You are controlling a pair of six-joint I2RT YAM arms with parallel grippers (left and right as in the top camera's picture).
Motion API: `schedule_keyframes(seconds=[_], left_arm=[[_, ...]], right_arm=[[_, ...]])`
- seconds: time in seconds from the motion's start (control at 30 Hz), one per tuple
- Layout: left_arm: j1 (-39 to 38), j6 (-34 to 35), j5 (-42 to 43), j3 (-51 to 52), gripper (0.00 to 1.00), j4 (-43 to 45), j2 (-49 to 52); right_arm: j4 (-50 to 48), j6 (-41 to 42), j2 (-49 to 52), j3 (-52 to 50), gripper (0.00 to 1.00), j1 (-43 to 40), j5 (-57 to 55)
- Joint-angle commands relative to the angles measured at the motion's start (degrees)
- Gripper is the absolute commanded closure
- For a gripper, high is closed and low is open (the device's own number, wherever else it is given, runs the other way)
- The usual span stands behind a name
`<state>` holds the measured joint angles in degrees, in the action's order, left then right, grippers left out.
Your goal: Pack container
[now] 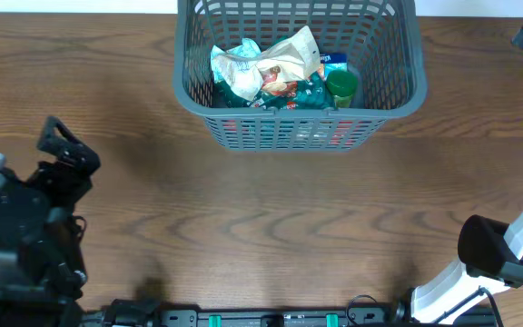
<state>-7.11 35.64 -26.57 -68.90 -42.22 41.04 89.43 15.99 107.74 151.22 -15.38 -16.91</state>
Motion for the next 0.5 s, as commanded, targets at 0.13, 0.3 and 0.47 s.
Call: schedule_keyframes(seconds=[0.13,0.3,0.47], left_arm=[[0.2,5.9,4.5,9.6,0.02,4.4,-2.6],[0.2,5.9,6.5,15.7,0.02,8.4,-4.6],[0.2,6.7,7.5,21.0,0.01,10.1,-7.9]], right_arm=[[0.2,0.7,0.2,-0.1,0.01,-0.3,-0.2],[0.2,0.7,0.2,-0.1,0.01,-0.3,-0.2],[0.2,0.7,0.2,-0.1,0.01,-0.3,-0.2]])
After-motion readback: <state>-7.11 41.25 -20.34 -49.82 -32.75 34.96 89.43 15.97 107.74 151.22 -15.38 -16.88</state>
